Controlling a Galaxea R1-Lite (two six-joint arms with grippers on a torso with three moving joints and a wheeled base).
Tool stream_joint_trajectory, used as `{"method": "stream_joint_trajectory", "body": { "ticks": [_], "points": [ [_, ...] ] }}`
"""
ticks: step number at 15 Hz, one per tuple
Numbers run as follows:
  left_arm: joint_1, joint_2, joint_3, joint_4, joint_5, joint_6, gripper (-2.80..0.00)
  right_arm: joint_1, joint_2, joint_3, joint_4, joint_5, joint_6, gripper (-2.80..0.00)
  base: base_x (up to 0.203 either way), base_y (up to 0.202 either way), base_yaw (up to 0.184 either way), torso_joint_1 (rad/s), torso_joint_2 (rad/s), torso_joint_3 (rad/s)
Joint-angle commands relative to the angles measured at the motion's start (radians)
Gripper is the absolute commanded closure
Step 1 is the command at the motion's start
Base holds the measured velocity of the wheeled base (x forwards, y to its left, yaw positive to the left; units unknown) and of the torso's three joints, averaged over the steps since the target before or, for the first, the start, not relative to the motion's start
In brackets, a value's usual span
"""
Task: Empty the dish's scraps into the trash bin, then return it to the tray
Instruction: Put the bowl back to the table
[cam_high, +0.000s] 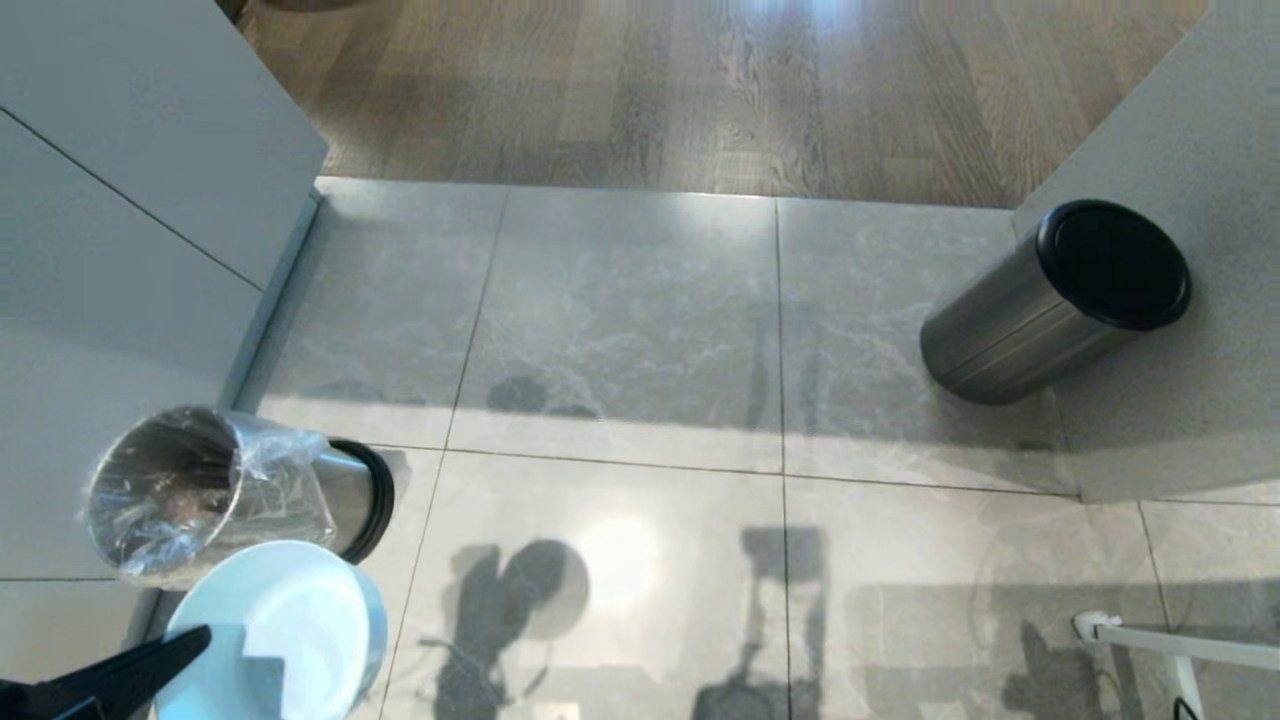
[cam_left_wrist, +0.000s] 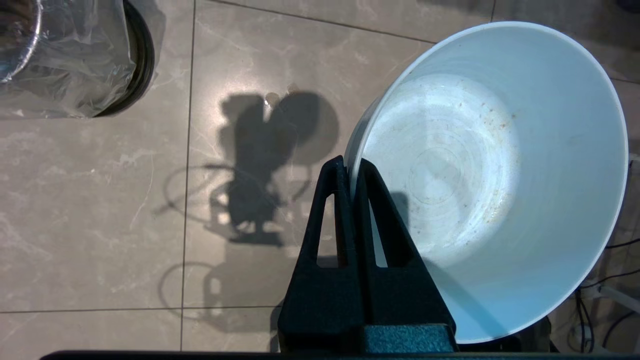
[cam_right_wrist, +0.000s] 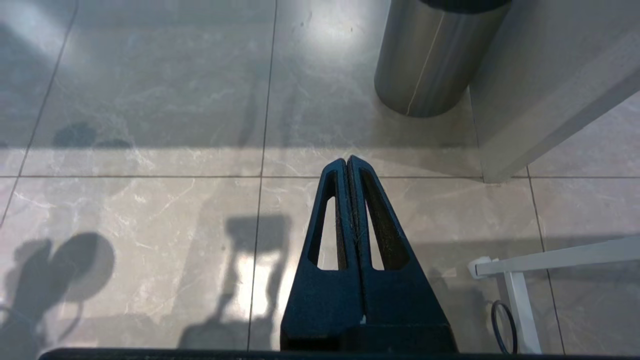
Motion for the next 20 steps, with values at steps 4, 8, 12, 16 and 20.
{"method": "stream_joint_trajectory", "body": {
  "ticks": [4, 8, 12, 16, 20],
  "points": [
    [0.002, 0.000, 0.000, -0.003, -0.001, 0.000, 0.00, 0.000, 0.000, 0.000, -0.002, 0.001, 0.000, 0.00, 0.000, 0.000, 0.000, 0.001, 0.00, 0.203],
    [0.006, 0.000, 0.000, -0.003, -0.001, 0.002, 0.00, 0.000, 0.000, 0.000, -0.002, 0.000, 0.000, 0.00, 0.000, 0.000, 0.000, -0.001, 0.00, 0.201],
    [0.013, 0.000, -0.001, -0.003, -0.003, 0.009, 0.00, 0.000, 0.000, 0.000, -0.001, 0.001, 0.000, 0.00, 0.000, 0.000, 0.000, 0.006, 0.00, 0.197],
    [0.022, 0.002, 0.003, -0.003, -0.004, 0.015, 0.00, 0.000, 0.000, 0.000, -0.001, 0.001, 0.000, 0.00, 0.000, 0.000, 0.000, 0.002, 0.00, 0.203],
    [0.030, 0.000, 0.008, -0.003, -0.004, 0.017, 0.00, 0.000, 0.000, 0.000, -0.001, 0.001, 0.000, 0.00, 0.000, 0.000, 0.000, 0.004, 0.00, 0.203]
  ]
}}
